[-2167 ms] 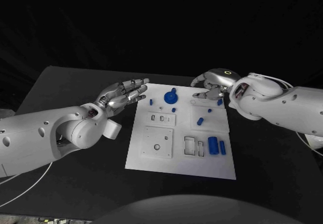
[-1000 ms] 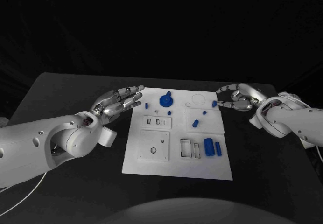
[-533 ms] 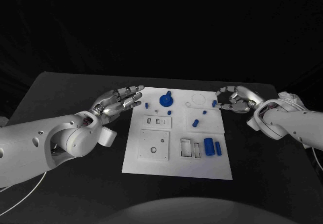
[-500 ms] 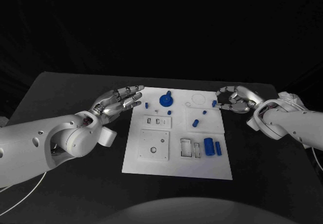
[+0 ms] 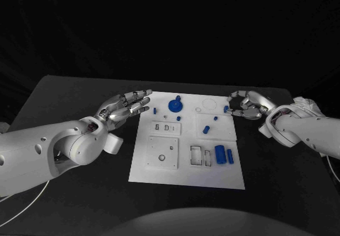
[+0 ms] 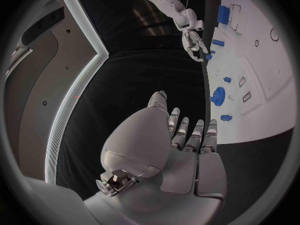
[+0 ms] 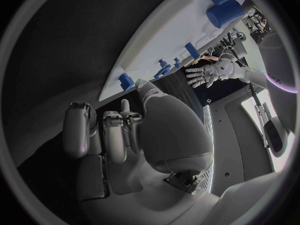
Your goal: Assemble the parts on the task board
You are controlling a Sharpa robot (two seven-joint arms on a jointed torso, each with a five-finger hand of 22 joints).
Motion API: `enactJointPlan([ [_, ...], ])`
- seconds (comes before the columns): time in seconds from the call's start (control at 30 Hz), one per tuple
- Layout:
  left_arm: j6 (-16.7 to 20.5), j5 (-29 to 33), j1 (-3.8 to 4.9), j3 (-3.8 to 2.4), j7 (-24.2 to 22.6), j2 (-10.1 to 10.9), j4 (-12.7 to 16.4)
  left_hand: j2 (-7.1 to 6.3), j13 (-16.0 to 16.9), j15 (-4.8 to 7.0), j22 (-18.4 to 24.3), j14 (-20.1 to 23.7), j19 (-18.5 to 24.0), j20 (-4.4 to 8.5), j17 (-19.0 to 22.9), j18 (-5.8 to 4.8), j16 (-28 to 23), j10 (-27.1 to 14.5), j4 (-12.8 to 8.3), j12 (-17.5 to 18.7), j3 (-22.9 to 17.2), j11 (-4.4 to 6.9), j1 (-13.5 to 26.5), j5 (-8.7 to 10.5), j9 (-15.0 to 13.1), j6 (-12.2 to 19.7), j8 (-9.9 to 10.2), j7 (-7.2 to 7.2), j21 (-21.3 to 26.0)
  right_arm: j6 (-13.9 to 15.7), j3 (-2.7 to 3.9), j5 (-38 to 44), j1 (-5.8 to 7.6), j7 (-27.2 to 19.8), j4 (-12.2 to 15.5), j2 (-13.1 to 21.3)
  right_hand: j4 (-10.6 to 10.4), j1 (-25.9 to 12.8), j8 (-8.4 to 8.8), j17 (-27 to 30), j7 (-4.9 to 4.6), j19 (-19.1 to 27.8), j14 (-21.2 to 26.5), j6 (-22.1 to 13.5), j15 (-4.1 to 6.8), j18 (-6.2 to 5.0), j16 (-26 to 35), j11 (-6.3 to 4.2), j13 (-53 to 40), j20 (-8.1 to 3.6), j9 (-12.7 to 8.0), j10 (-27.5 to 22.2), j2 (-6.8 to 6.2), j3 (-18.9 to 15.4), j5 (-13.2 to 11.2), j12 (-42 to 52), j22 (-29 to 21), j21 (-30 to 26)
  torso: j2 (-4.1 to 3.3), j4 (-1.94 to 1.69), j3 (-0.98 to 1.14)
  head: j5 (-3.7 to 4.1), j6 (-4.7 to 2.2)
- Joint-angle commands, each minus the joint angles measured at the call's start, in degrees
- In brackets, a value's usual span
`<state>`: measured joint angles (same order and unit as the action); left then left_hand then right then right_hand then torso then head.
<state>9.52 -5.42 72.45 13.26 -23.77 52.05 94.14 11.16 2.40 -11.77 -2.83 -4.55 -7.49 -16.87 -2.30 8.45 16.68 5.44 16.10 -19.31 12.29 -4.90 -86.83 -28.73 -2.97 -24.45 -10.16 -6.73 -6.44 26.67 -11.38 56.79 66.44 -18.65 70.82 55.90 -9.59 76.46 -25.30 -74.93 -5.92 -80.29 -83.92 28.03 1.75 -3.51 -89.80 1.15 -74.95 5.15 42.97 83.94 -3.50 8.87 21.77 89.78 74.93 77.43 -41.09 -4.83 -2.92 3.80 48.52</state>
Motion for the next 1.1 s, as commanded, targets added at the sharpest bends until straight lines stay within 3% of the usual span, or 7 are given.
enactJointPlan([
  [0.03, -1.18, -0.31, 0.01, -0.04, -0.79, -0.11, 0.09, -0.1, 0.08, -0.44, -0.08, 0.02, -0.33, -0.04, -0.05, -0.63, 0.35, -0.05, -0.08, -0.36, -0.38, -0.43, -0.7, -0.18, -0.07, -0.07, -0.22, -0.5, -0.29, -1.13, -0.01, 0.25, -0.1, 0.19, -0.18, -0.17, -0.07, 0.64, -0.57, -15.07, -0.05, 0.4, -6.08, -0.41, -0.49, 0.23, -0.2, 0.27, -15.05, 0.04, 0.12, 6.06, -0.05, 0.26, 0.79, 0.22, 10.74, -0.42, -0.02, 0.02, 0.01, -0.05, 0.06],
  [0.73, -1.45, -0.45, 0.01, -0.04, -0.61, -0.19, -0.02, -0.1, 0.09, -0.51, -0.11, 0.0, -0.43, -0.04, -0.06, -0.76, 0.44, 0.0, -0.07, -0.4, -0.46, -0.5, -0.74, -0.17, -0.07, -0.04, -0.22, -0.56, -0.37, -1.58, 0.0, 1.19, -0.74, 0.43, -0.85, -0.95, 0.42, 1.51, -1.92, -15.07, 0.0, 0.56, -6.08, -0.88, -0.46, 0.18, -0.2, 0.22, -15.05, 0.04, 0.47, 6.06, -0.3, 0.76, 1.67, 0.22, 10.68, -0.63, -0.01, 0.01, 0.02, -0.11, 0.33],
  [1.1, -1.55, -0.48, 0.01, -0.04, -0.49, -0.17, -0.02, -0.1, 0.09, -0.51, -0.11, 0.0, -0.43, -0.04, -0.06, -0.76, 0.44, 0.0, -0.07, -0.4, -0.46, -0.5, -0.74, -0.17, -0.07, -0.04, -0.22, -0.56, -0.37, -1.59, 0.0, 1.22, -0.84, 0.74, -1.04, -1.13, 0.82, 2.31, -4.96, -15.07, -0.01, 0.51, -6.08, -1.06, -0.42, 0.19, -0.2, 0.19, -15.05, -0.03, 1.11, 6.06, -0.48, 2.17, 6.04, 0.22, 10.7, -0.57, 0.0, 0.01, 0.0, -0.12, 0.55],
])
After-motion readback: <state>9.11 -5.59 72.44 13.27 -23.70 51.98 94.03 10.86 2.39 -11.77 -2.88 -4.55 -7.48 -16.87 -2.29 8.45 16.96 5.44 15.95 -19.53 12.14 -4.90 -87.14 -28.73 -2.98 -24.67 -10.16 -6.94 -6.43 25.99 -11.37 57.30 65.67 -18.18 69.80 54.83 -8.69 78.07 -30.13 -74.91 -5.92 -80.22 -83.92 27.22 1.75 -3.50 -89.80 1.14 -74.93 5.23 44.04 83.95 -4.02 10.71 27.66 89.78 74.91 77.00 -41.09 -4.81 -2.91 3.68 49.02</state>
